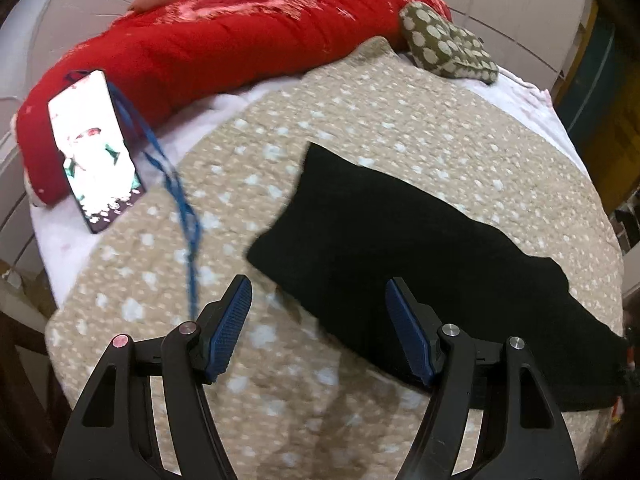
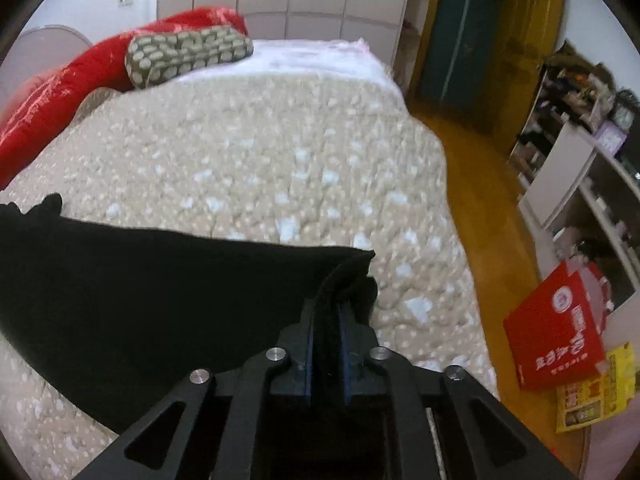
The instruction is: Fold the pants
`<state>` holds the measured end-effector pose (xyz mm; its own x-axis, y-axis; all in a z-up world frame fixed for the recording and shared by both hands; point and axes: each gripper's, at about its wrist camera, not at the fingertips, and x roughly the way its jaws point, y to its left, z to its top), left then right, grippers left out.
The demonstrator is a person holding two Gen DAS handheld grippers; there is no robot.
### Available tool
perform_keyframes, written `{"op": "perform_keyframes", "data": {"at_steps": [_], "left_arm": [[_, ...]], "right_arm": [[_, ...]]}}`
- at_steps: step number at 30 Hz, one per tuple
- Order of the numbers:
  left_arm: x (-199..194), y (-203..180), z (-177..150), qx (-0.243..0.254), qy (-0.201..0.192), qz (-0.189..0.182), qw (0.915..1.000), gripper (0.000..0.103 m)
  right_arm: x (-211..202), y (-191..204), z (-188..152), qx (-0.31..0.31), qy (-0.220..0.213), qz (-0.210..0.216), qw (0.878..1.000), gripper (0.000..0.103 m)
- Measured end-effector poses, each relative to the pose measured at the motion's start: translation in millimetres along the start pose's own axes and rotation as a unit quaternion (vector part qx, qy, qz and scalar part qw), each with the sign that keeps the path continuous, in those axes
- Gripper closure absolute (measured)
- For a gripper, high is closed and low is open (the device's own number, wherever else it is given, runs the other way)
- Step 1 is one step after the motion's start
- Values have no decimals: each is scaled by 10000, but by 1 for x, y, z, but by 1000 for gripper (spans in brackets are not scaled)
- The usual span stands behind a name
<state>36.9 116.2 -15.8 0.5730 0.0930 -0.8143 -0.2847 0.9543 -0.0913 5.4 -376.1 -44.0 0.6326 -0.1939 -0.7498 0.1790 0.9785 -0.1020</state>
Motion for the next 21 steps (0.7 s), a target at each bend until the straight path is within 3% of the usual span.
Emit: {"op": "perform_keyframes", "data": {"at_steps": [1,2,3,5,6,8,10,13,17,21], "left_arm": [[0,5,2,-17,-21,64,10000,33],[1,9,5,-66,-21,84,9999,33],[3,14,8,-144,-11,76,9999,33],[7,21,11,-292,19,36,9996,33],[8,22,12,-330,39,5,9994,33],[12,22,14,-349,70,-53,9994,33],[18,20,15,-313,116,-16,9994,33],[29,14,17,-210,217,-22,9995,33],[39,10,19,-120,314,-21,9994,33],[42,10,26,-113,320,-136,9993,33]], "right_arm": [[-9,0,0,28,-45,-118,9999,66],[-18,0,1,87,-105,-135,9998,61],[-29,1,3,146,-244,-5,9996,61],[-53,15,7,154,-555,695,9959,61],[-63,35,10,-43,-616,1319,9893,61],[-72,70,12,-463,-642,2016,9763,61],[-78,120,12,-917,-717,2769,9538,61],[-80,191,8,-1466,-769,3479,9228,61],[-77,263,-4,-2192,-770,3704,8993,61],[-61,318,-12,-3069,-847,3287,8891,65]]}}
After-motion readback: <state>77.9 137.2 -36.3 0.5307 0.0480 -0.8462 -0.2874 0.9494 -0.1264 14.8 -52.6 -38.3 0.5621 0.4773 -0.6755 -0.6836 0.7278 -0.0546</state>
